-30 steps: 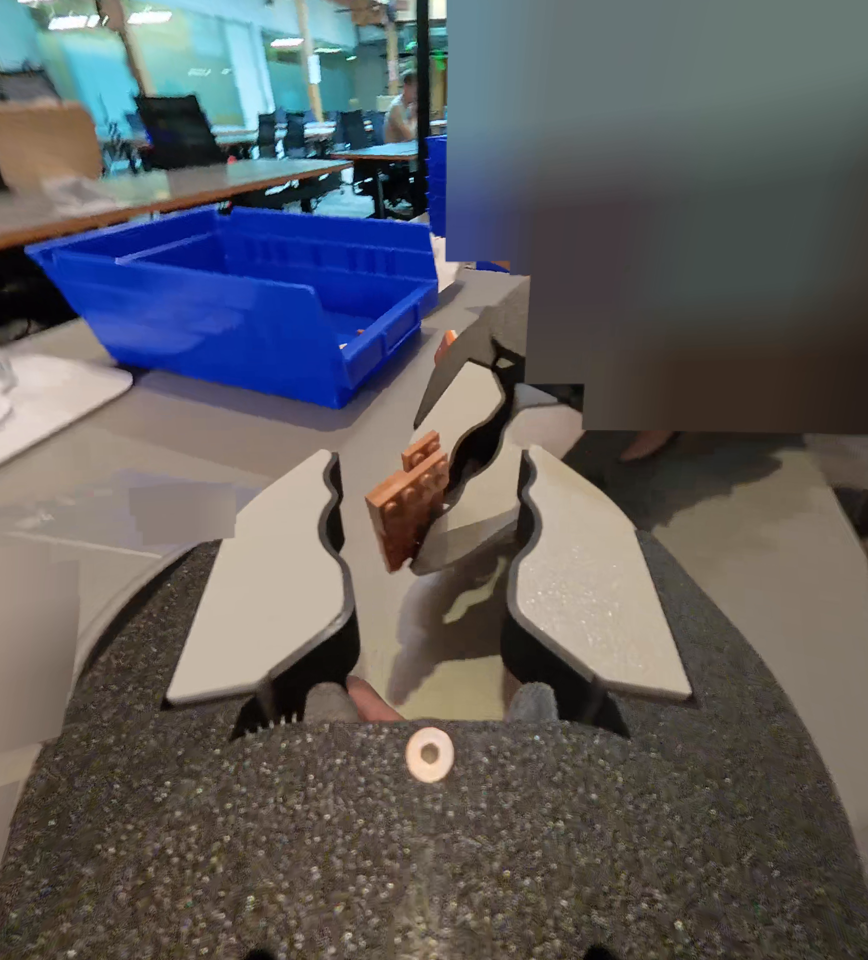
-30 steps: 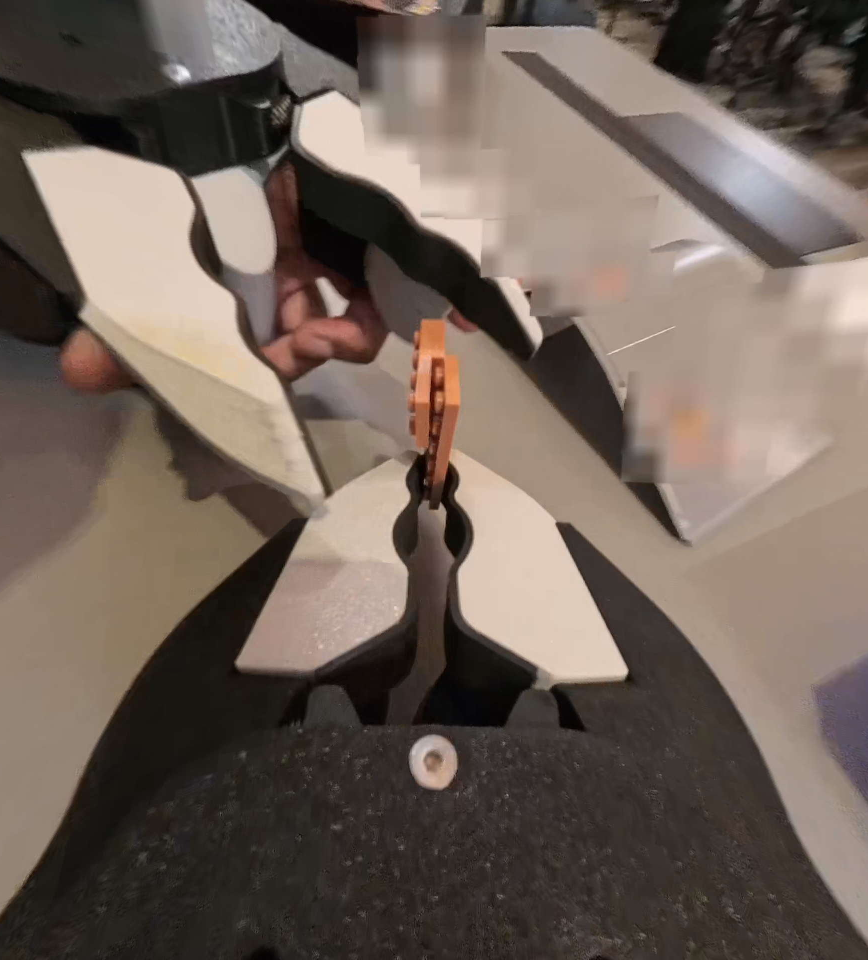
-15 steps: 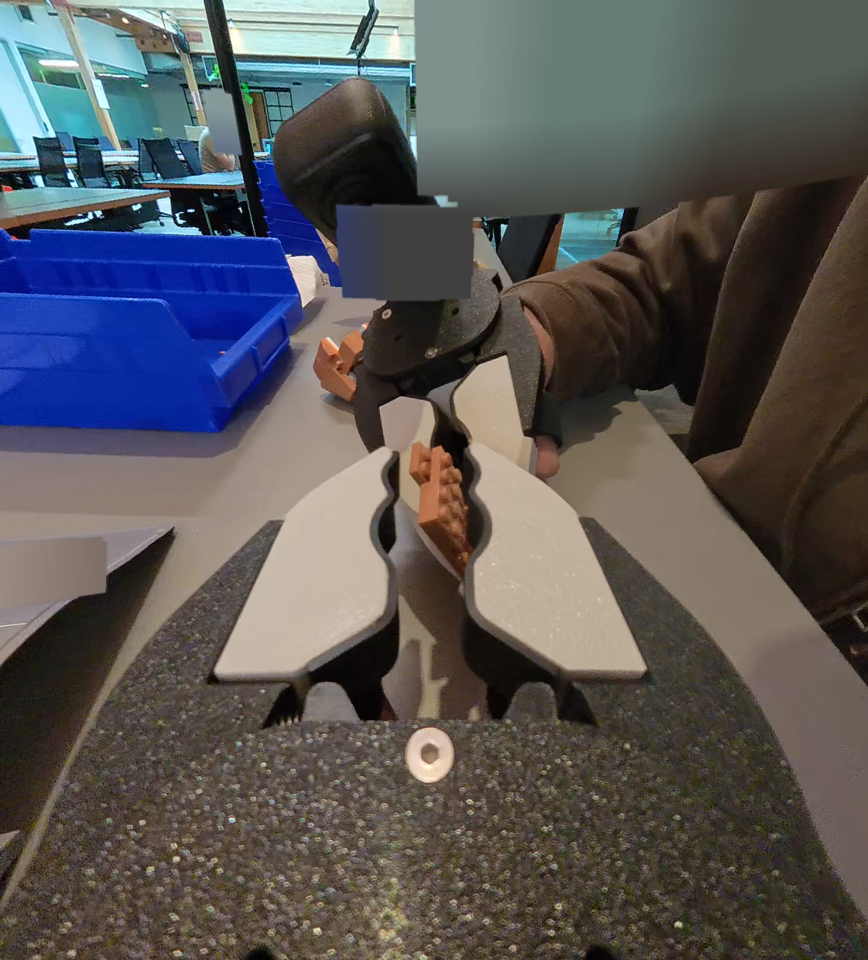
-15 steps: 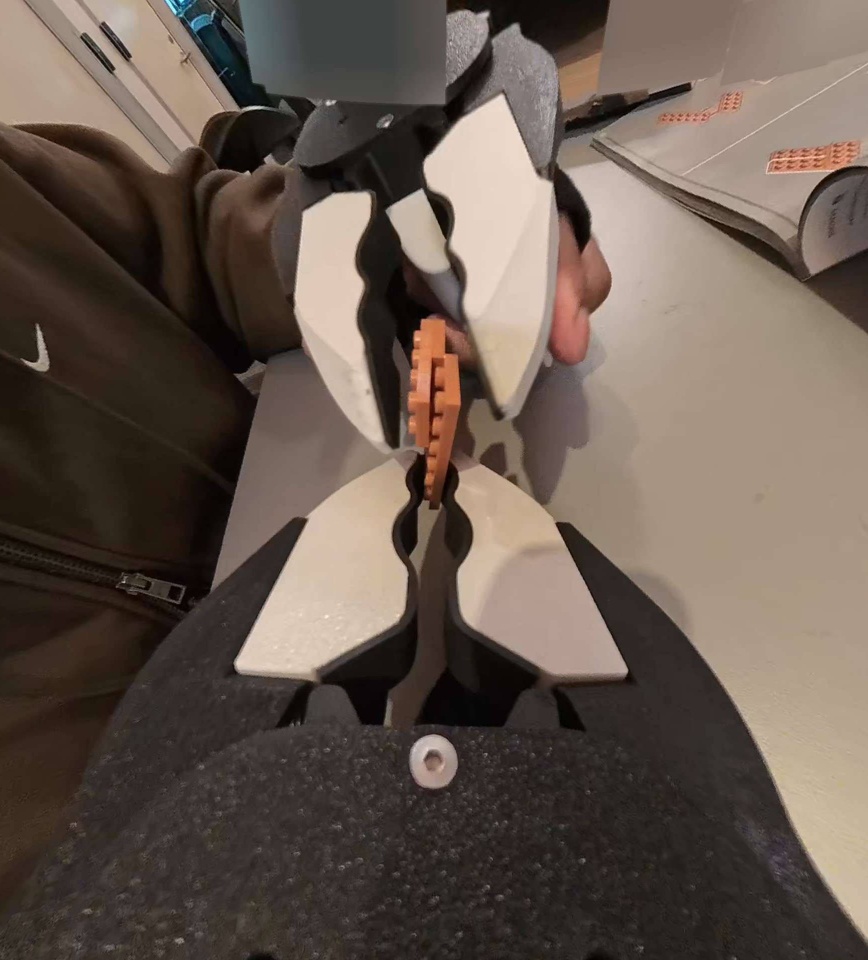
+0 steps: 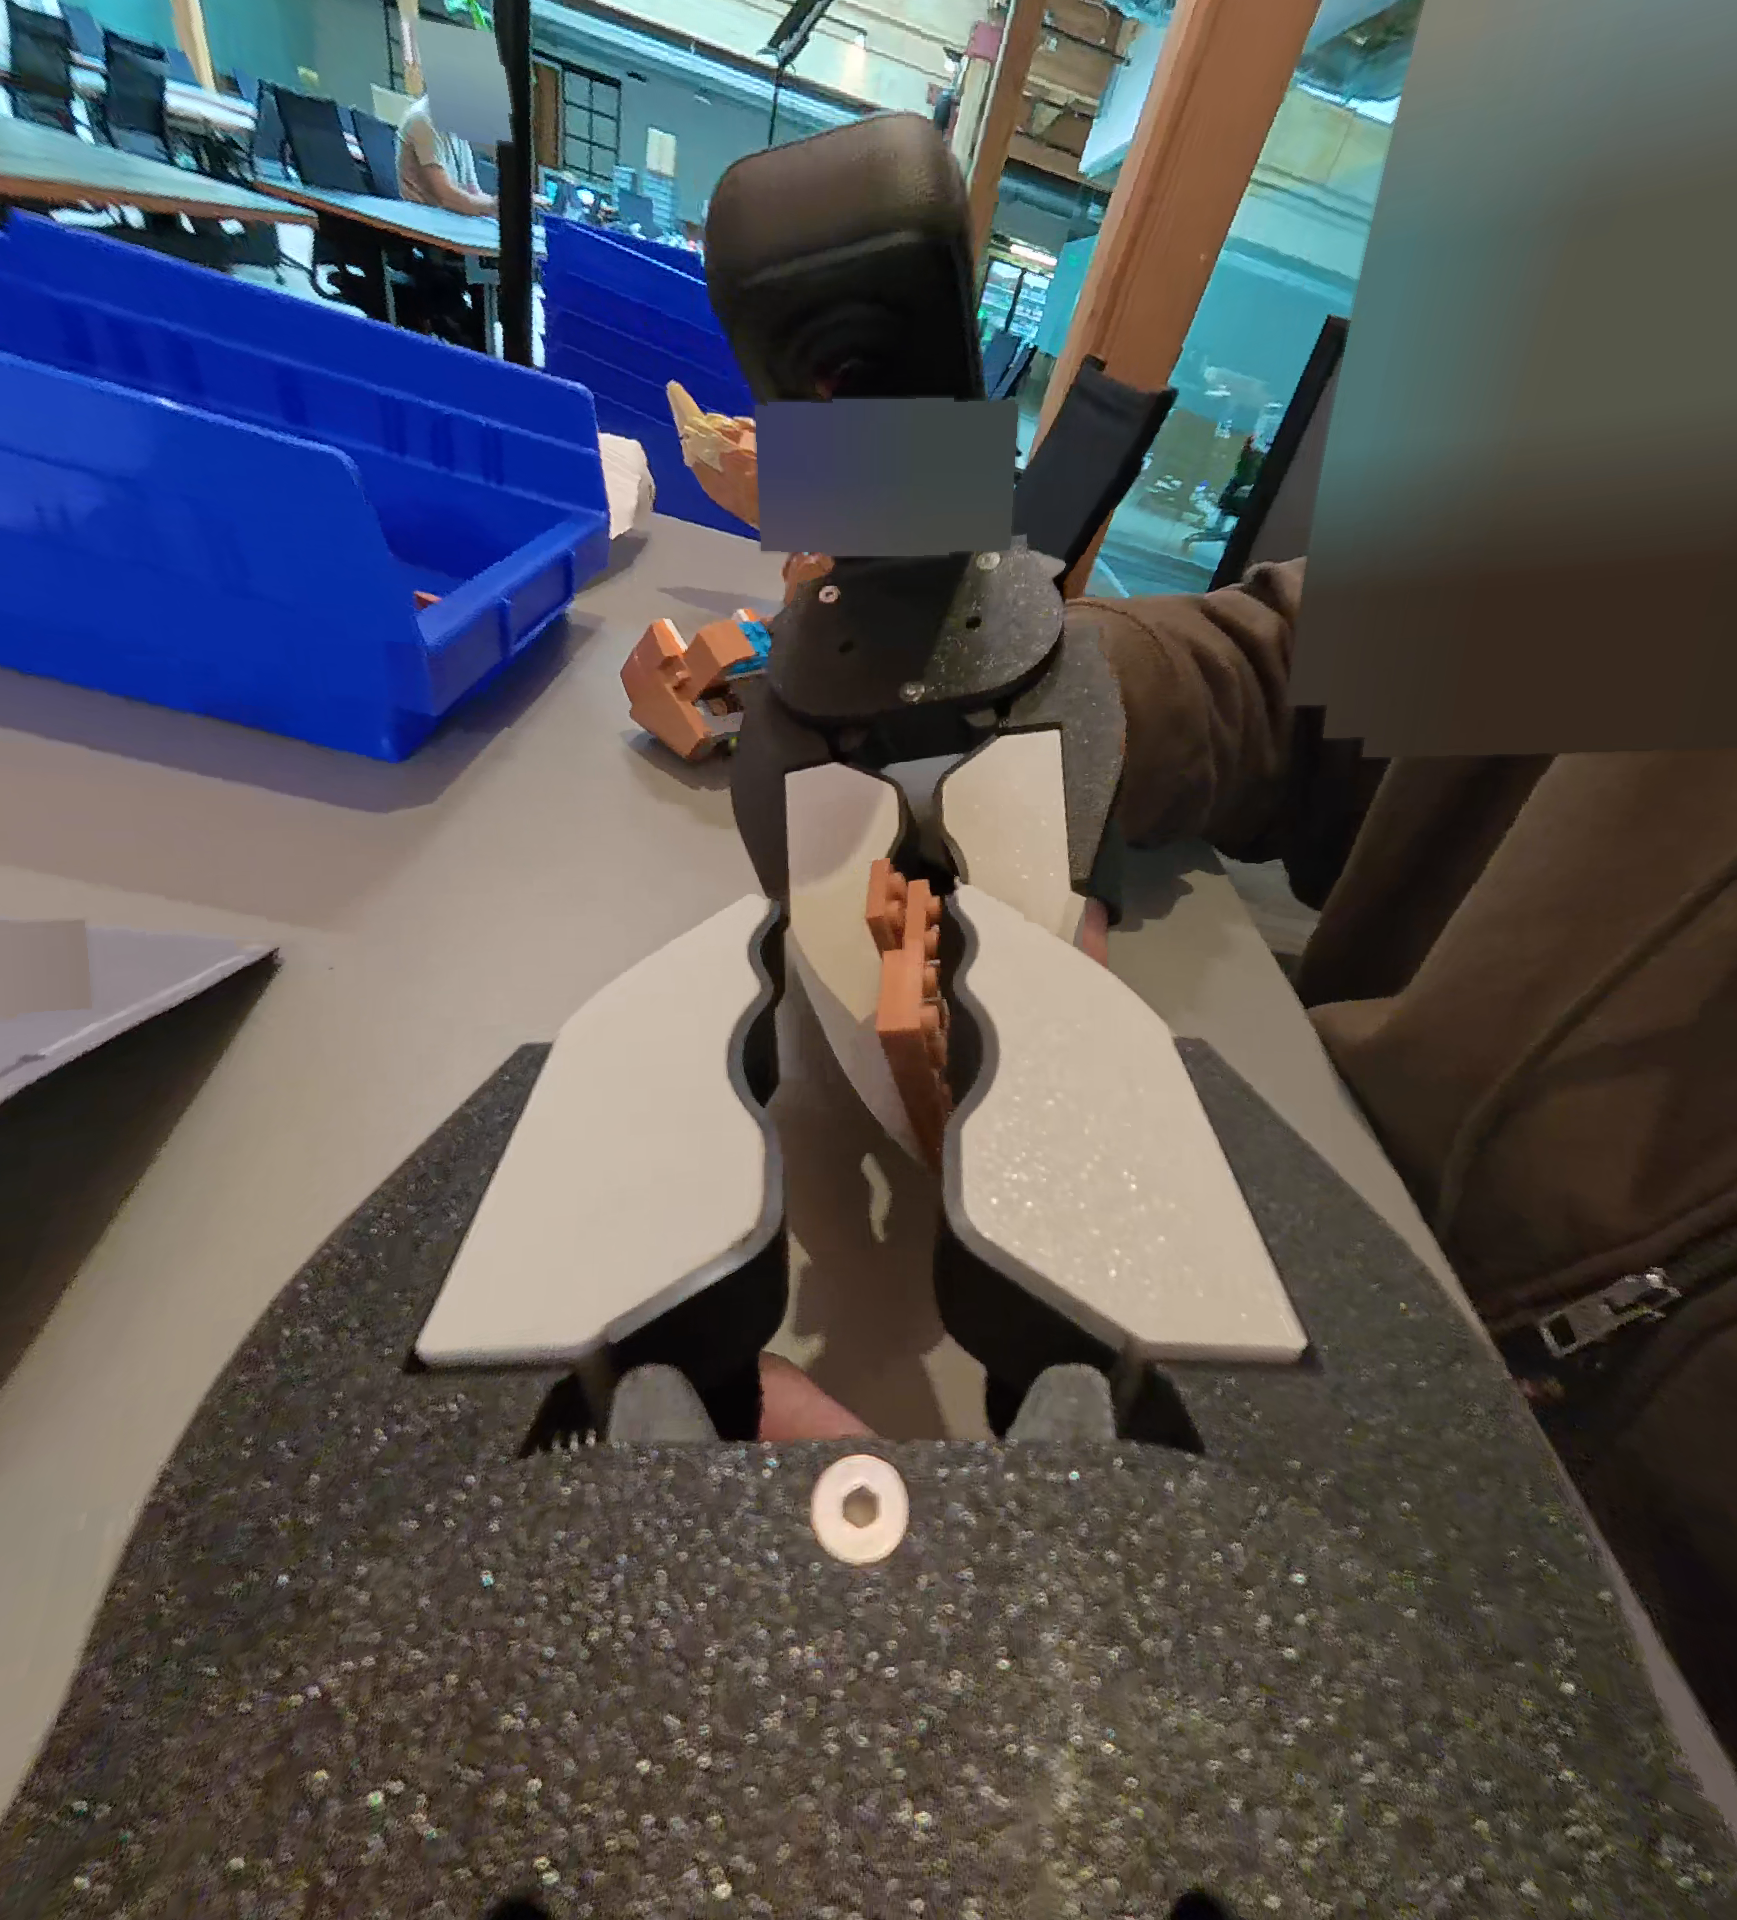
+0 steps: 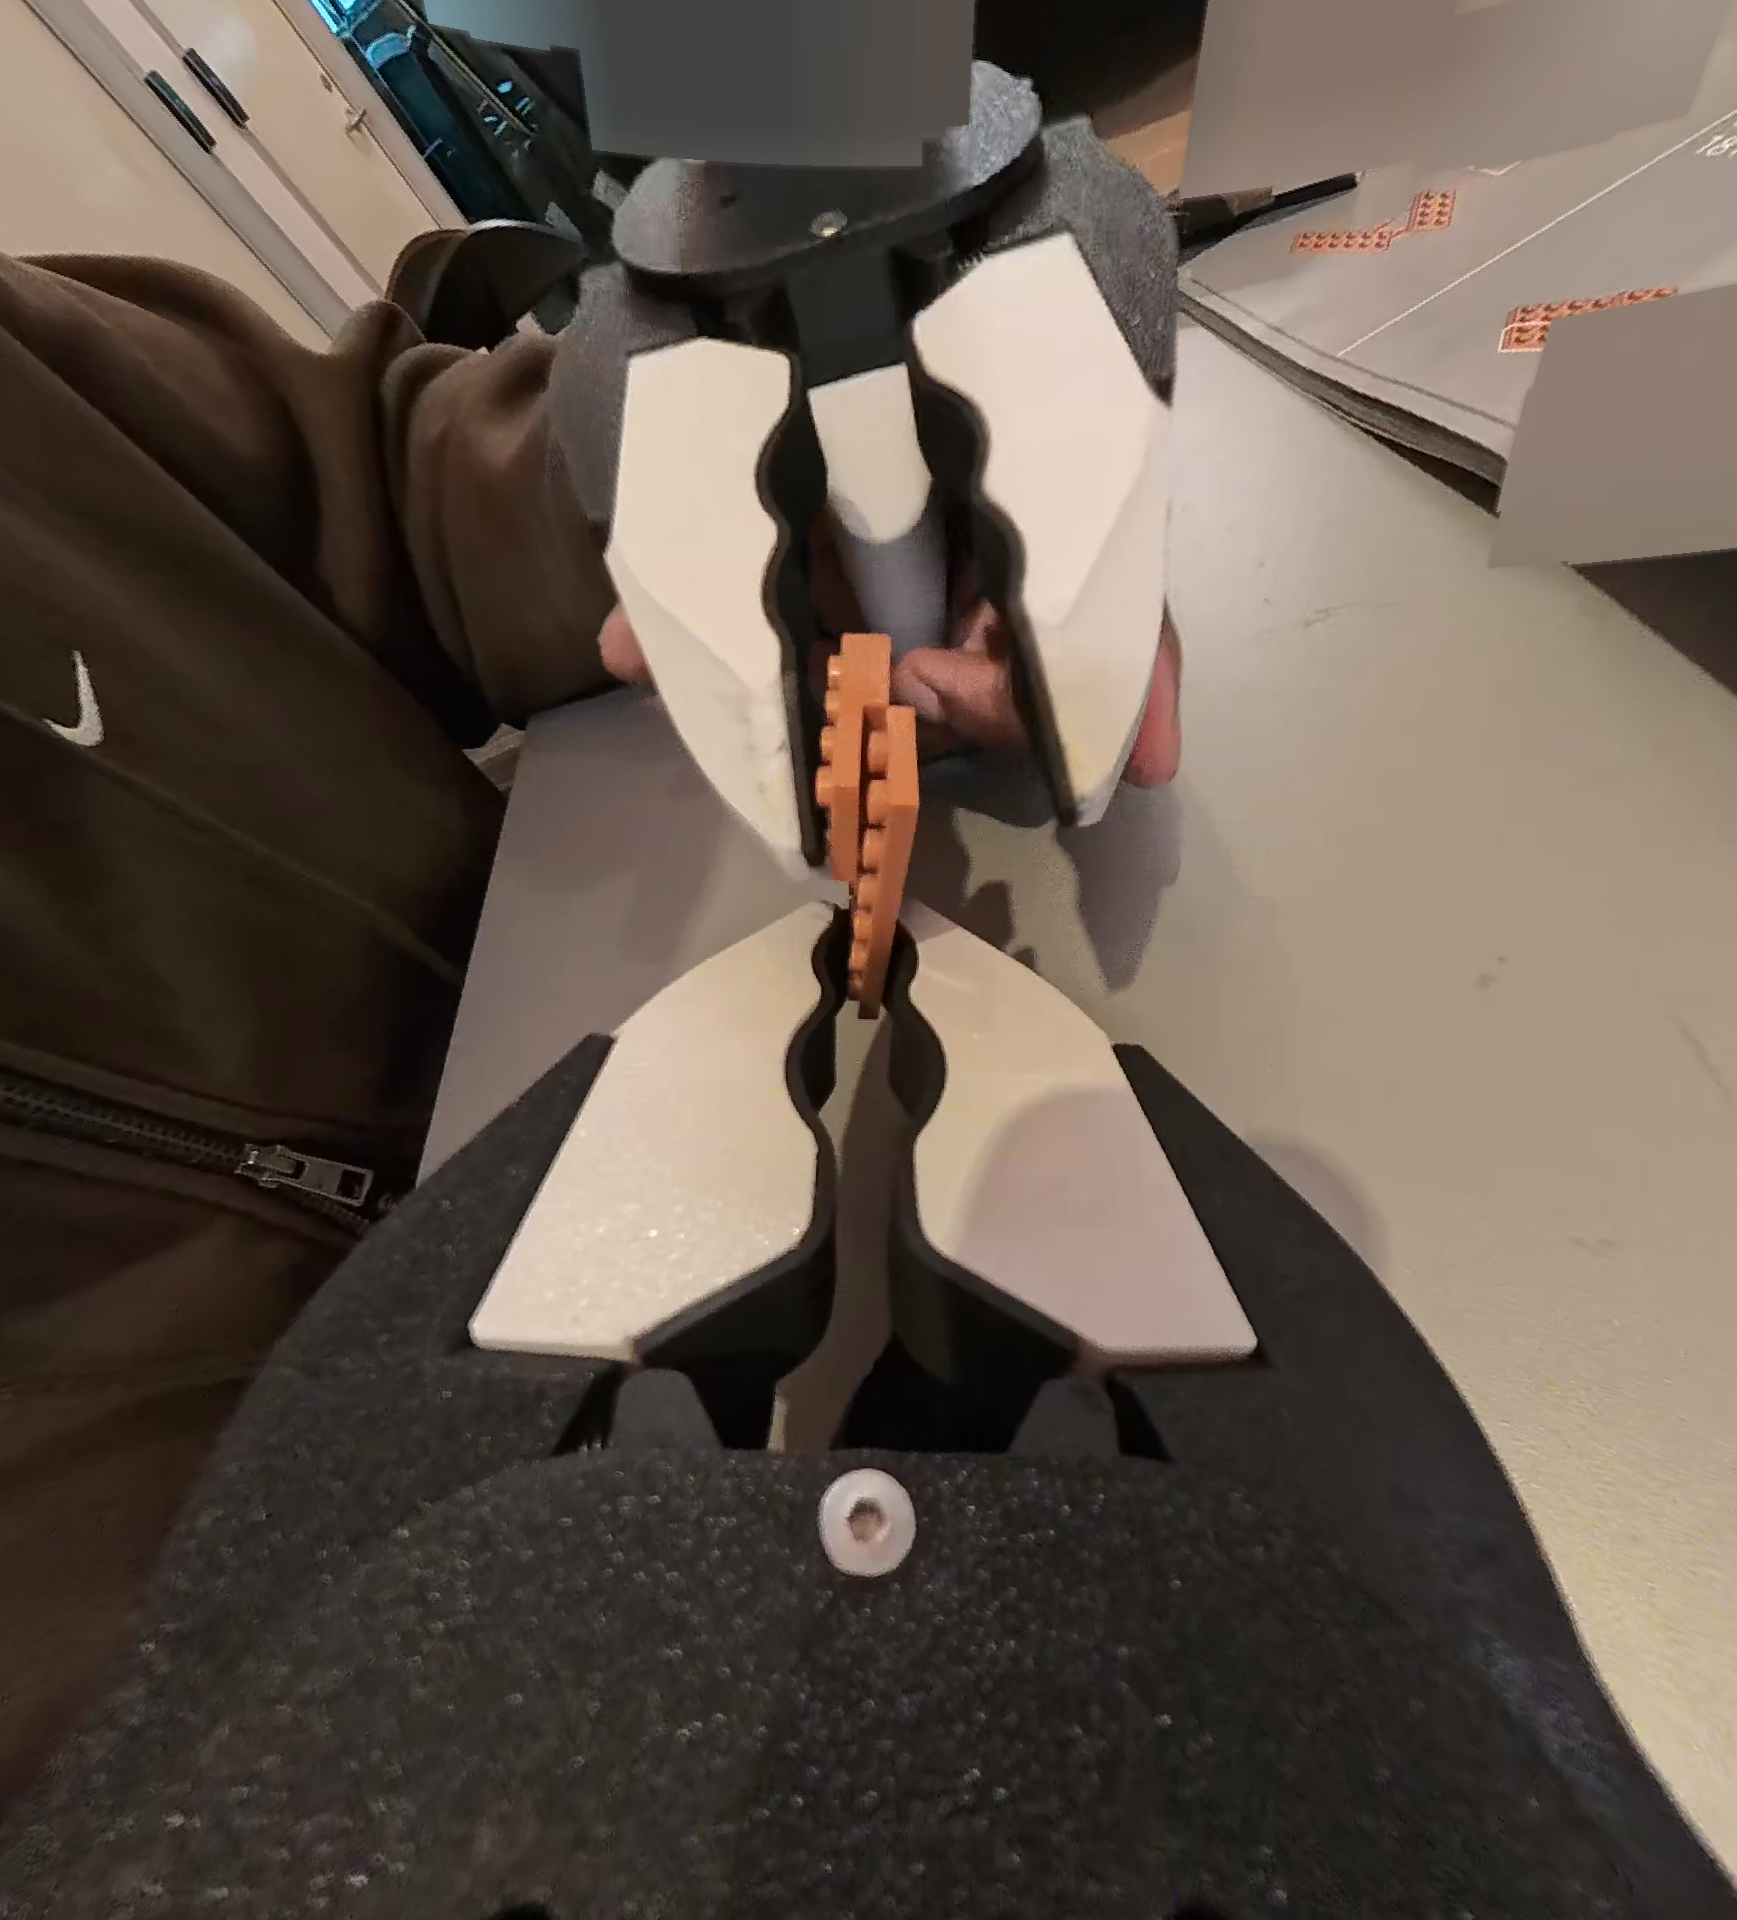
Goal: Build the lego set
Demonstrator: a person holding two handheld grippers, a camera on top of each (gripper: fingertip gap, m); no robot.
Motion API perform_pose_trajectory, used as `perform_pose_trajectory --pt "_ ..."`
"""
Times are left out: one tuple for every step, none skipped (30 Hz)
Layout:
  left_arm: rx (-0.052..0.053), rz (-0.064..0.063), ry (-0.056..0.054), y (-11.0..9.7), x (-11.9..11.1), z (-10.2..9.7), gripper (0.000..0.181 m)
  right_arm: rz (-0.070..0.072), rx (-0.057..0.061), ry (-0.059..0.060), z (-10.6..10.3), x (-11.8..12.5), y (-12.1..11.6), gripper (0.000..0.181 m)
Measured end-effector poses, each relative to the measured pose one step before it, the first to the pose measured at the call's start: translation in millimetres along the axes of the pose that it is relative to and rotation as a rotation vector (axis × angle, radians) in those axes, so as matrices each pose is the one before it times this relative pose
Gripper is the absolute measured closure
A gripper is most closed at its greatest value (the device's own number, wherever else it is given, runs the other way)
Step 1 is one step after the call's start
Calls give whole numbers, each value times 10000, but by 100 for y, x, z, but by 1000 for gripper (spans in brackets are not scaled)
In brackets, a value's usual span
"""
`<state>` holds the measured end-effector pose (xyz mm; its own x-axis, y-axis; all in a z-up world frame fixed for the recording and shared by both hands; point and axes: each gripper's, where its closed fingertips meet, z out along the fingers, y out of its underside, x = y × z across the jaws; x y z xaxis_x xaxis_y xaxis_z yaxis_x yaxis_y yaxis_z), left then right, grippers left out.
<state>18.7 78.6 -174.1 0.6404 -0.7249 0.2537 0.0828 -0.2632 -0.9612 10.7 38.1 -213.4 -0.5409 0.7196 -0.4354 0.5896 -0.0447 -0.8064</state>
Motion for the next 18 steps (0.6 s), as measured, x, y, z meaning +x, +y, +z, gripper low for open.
perform_pose_trajectory --pt "-16 -214 158 55 107 -17 154 -1 -15 4 28 -26 29 176" --pt "-15 -143 185 69 201 4 157 -6 -22 10 15 6 32 176" --pt "-5 -94 192 45 251 14 161 -1 -9 0 2 -4 35 176" --pt "16 -43 129 7 184 5 165 21 6 -9 -8 4 6 176" --pt "28 -20 37 -26 55 -1 166 17 9 -4 -13 5 -27 176" --pt "21 -40 4 -18 -14 -26 166 -3 6 3 -13 3 -11 176" --pt "27 -56 1 -39 -57 -59 165 2 21 2 -26 3 -33 176" --pt "47 -56 5 -86 -60 -97 161 22 54 6 -51 17 -88 176" --pt "33 -68 73 -88 48 -88 153 35 66 21 -101 68 -110 176" --pt "39 -72 53 -128 24 -102 149 28 53 25 -114 101 -94 176" --pt "75 -60 38 -164 28 -100 147 17 54 35 -109 98 -97 177" --pt "28 -49 50 -81 50 -85 147 14 65 32 -82 74 -96 177" --pt "-52 -61 28 67 -9 -50 147 20 75 4 -59 20 -122 177" --pt "-84 -56 -12 152 -80 1 147 17 78 -8 -46 -24 -127 177" --pt "-67 -55 -21 177 -95 56 148 -7 42 -1 -21 -20 -80 177" --pt "-33 -52 32 160 -6 110 150 -26 -13 -3 11 -36 11 177" --pt "23 -60 73 81 93 147 154 -13 -22 -14 42 -50 37 176" --pt "52 -61 87 -41 134 130 158 3 -24 -23 54 -59 51 176"
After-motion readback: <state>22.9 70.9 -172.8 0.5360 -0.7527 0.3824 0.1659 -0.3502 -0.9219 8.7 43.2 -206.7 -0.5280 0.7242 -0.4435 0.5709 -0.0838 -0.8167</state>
